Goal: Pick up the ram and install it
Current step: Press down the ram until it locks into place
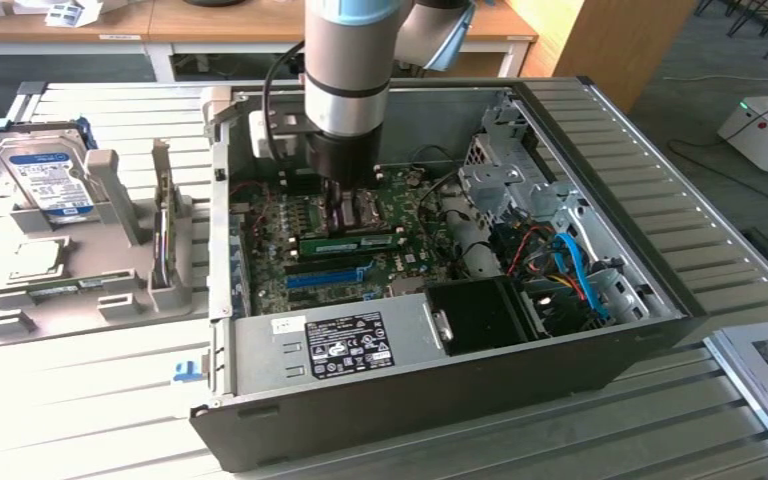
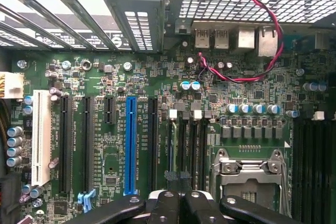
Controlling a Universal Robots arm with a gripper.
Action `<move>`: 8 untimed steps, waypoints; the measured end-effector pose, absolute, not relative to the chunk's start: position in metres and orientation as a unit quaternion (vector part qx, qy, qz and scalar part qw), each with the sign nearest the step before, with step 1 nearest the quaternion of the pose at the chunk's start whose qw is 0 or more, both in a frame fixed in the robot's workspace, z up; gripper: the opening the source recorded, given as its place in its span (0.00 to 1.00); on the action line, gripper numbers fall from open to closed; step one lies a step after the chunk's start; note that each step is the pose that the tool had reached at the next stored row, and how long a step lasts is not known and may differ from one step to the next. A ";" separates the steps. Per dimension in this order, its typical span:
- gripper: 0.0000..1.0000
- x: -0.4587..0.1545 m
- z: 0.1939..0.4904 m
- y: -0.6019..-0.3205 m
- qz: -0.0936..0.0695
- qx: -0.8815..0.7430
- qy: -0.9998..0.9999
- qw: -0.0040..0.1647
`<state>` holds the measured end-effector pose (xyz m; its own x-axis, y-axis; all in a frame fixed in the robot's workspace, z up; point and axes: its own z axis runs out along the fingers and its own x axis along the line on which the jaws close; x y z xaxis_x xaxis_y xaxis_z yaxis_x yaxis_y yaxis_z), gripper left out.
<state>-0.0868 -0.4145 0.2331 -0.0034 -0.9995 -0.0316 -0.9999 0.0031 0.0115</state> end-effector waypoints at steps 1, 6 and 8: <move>0.10 -0.087 0.233 -0.415 0.015 -0.706 0.708 0.007; 0.10 -0.087 0.231 -0.415 0.015 -0.706 0.708 0.007; 0.10 -0.087 0.231 -0.415 0.015 -0.706 0.708 0.007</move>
